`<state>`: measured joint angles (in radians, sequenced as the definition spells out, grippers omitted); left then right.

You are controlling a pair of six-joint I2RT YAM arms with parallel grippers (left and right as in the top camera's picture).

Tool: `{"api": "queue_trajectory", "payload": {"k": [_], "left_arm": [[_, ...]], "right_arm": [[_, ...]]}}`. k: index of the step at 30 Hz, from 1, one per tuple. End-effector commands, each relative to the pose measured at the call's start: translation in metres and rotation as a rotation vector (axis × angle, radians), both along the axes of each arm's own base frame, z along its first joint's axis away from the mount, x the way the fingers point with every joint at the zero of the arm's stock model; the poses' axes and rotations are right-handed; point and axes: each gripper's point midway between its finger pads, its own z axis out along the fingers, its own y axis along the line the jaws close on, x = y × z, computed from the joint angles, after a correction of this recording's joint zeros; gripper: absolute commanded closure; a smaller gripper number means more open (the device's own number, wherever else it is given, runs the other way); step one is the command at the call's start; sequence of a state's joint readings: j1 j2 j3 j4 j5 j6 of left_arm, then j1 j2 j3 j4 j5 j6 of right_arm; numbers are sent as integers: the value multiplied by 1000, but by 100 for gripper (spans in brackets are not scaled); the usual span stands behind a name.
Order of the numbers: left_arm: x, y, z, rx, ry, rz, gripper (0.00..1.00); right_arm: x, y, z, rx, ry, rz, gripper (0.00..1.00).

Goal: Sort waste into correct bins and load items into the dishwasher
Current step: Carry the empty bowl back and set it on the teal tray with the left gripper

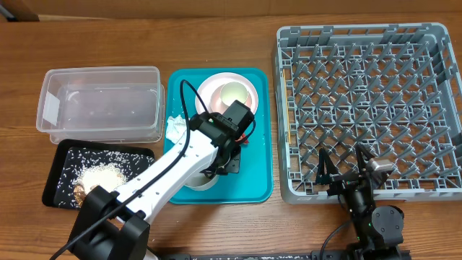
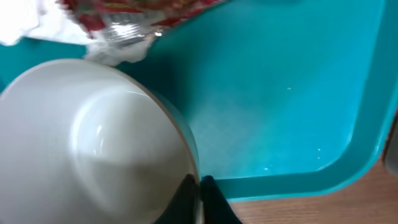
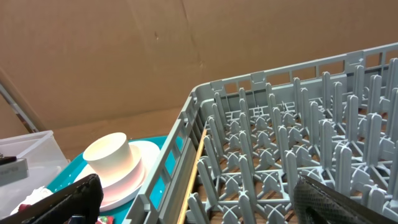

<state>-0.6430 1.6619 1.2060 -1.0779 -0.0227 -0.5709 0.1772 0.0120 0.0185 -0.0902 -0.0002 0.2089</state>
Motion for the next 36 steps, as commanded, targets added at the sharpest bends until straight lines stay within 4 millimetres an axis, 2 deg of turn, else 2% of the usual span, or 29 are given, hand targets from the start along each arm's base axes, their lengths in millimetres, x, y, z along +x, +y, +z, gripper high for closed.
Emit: {"api": "queue_trajectory", "payload": {"k": [1, 3, 5, 6, 8, 11, 15, 20, 24, 32, 33, 36], "left_arm": [[6, 9, 3, 22, -18, 29, 77], [2, 13, 2, 37, 2, 27, 58], [-3, 17, 2, 53, 23, 3, 53], [-6, 19, 3, 64, 36, -10, 53], [-9, 28, 6, 98, 51, -25, 59], [-7, 45, 19, 161, 51, -5, 63], [-2, 62, 43, 184, 25, 37, 63], [-7, 83, 53, 199, 45, 90, 61], [-12, 101, 52, 219, 89, 143, 64], [-20, 128, 32, 270, 135, 219, 65], [-25, 136, 27, 306, 147, 241, 65], [-34, 141, 16, 323, 175, 248, 66]], "right_arm": [[0, -1, -2, 2, -3, -4, 0], [0, -1, -2, 2, -3, -4, 0], [0, -1, -2, 2, -3, -4, 0], [0, -1, -2, 2, -3, -4, 0], [0, -1, -2, 2, -3, -4, 0], [0, -1, -2, 2, -3, -4, 0], [0, -1, -2, 2, -3, -4, 0], [0, -1, -2, 2, -3, -4, 0], [0, -1, -2, 2, -3, -4, 0], [0, -1, -2, 2, -3, -4, 0], [0, -1, -2, 2, -3, -4, 0], [0, -1, -2, 2, -3, -4, 0]]}}
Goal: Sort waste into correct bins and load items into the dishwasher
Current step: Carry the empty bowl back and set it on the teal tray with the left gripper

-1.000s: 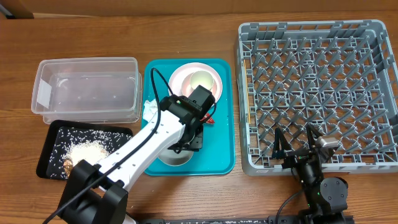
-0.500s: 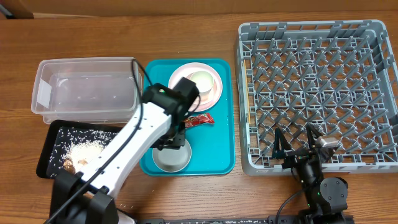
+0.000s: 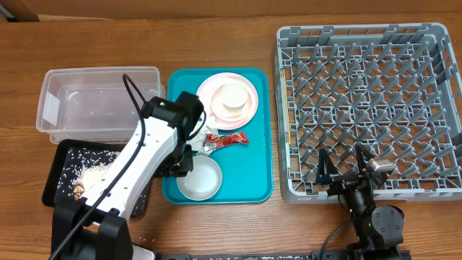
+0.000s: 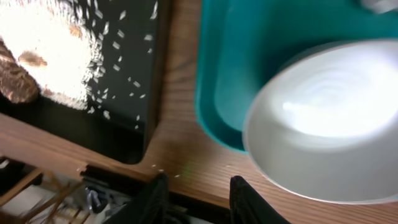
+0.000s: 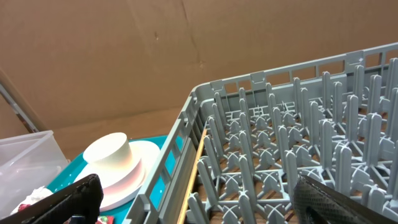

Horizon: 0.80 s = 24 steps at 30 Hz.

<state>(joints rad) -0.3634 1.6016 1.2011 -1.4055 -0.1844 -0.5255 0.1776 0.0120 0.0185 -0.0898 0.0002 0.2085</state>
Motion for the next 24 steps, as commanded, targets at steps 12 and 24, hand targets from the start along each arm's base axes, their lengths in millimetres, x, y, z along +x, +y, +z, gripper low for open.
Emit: {"api": "queue_trajectory", "payload": {"k": [12, 24], "left_arm": [[-14, 33, -34, 169, -53, 116, 54], [-21, 56, -55, 242, -81, 161, 55]], "right_arm": [[0, -1, -2, 2, -3, -4, 0], [0, -1, -2, 2, -3, -4, 0]]}}
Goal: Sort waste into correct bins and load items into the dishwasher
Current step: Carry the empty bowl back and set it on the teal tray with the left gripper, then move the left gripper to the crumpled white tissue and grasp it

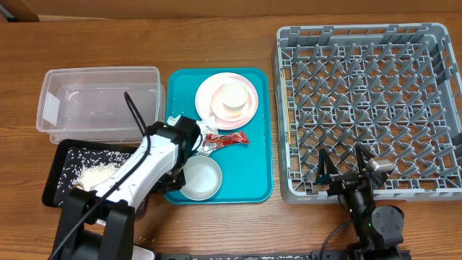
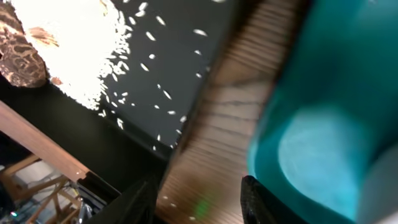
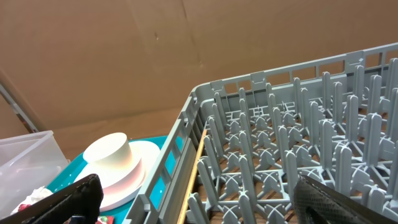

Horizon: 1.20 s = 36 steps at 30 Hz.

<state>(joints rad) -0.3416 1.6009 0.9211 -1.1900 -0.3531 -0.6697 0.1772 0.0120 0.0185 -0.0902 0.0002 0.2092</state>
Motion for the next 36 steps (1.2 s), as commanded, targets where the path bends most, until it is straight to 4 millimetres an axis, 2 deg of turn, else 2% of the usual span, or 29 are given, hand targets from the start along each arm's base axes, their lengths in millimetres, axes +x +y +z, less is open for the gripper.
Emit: {"api": "queue_trajectory", "payload": {"k": [1, 7, 16, 19, 22, 27, 30, 32, 36], "left_arm": [[1, 15, 0, 45, -39, 57, 55], [9, 21, -5, 28, -70, 81, 67], [27, 19, -8, 0, -129, 52, 76], [32, 18, -9, -5, -145, 46, 86], [34, 19, -9, -7, -152, 46, 90], [45, 24, 1, 9, -175, 34, 88], [59, 22, 11, -9, -205, 21, 83], [68, 19, 18, -21, -222, 3, 76], [84, 15, 38, -39, -255, -18, 56]], "right_arm": [[0, -1, -2, 1, -3, -3, 0], [0, -1, -2, 1, -3, -3, 0], [0, -1, -2, 1, -3, -4, 0], [0, -1, -2, 1, -3, -3, 0], [0, -1, -2, 1, -3, -4, 0], [0, -1, -2, 1, -3, -4, 0], [0, -1, -2, 1, -3, -3, 0], [0, -1, -2, 1, -3, -3, 0], [0, -1, -2, 1, -3, -3, 0]]}}
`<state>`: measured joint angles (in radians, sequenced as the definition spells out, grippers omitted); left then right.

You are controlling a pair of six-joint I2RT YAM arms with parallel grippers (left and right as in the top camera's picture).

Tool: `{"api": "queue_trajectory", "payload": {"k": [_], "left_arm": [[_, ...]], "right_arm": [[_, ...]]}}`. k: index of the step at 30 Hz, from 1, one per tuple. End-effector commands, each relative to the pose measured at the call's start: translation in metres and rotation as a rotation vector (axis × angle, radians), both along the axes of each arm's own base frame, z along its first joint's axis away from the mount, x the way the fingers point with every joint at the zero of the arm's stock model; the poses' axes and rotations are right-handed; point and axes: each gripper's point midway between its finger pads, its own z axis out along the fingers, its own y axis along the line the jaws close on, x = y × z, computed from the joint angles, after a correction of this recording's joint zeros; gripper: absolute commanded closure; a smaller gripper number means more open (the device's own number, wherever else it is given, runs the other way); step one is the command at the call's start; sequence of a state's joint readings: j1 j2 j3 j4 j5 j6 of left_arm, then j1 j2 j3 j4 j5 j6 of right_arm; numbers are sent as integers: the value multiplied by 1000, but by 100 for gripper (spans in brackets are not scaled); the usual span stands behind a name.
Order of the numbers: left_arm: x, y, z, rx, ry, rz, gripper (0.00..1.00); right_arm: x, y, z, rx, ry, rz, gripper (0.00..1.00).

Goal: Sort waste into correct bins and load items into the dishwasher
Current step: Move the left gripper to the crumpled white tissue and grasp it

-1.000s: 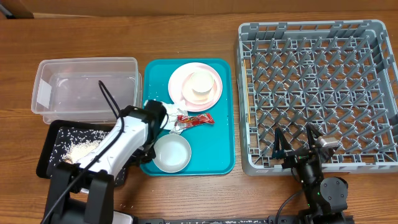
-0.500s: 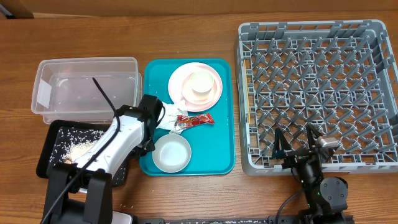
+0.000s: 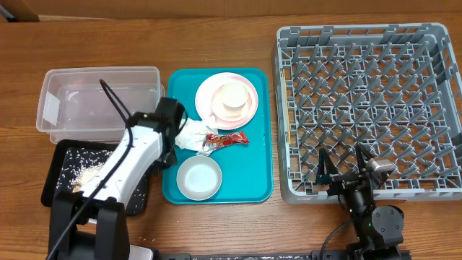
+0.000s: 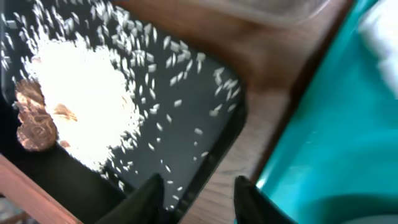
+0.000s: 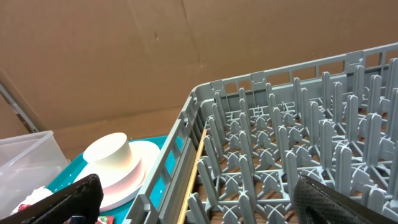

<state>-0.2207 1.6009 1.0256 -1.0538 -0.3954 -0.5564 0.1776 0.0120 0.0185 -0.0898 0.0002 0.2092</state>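
A white bowl (image 3: 199, 178) sits upright and empty at the front of the teal tray (image 3: 256, 180). Behind it lie a red wrapper (image 3: 225, 139) and crumpled white paper (image 3: 189, 134). A pink plate (image 3: 245, 108) carrying a white cup (image 3: 232, 94) stands at the tray's back. My left gripper (image 3: 166, 152) hovers open and empty over the gap between the black tray (image 4: 186, 143) and the teal tray's edge (image 4: 323, 124). My right gripper (image 5: 199, 199) rests open at the front edge of the grey dish rack (image 3: 368, 108).
A clear plastic bin (image 3: 101, 101) stands at the back left. The black tray (image 3: 65, 180) in front of it holds rice and brown scraps (image 4: 34, 115). In the right wrist view the dish rack's tines (image 5: 280, 155) fill the space ahead.
My left gripper has moved from the teal tray's front left corner back along its left edge, nearer the crumpled paper. It stays open. The bowl and the right arm have not moved.
At first my left gripper was shut on the white bowl's rim over the tray's front. Then it was open, left of the bowl, which stood on the tray. It then hung over the tray's front left corner, and now is further back by the left edge.
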Motion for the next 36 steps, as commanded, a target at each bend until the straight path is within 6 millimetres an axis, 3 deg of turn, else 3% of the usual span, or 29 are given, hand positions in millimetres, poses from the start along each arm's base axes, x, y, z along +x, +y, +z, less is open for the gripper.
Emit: {"api": "queue_trajectory", "payload": {"k": [1, 5, 12, 21, 36], "left_arm": [[24, -4, 27, -16, -69, -34, 56], [46, -30, 52, -152, -115, -90, 57], [76, -104, 77, -554, -217, -185, 57], [97, -99, 63, -492, -268, -189, 55], [106, -100, -11, -462, -114, -185, 48]], "right_arm": [[0, -1, -2, 1, -3, -4, 0], [0, -1, -2, 1, -3, -4, 0], [0, -1, -2, 1, -3, -4, 0], [0, -1, -2, 1, -3, -4, 0], [0, -1, -2, 1, -2, -4, 0]]}}
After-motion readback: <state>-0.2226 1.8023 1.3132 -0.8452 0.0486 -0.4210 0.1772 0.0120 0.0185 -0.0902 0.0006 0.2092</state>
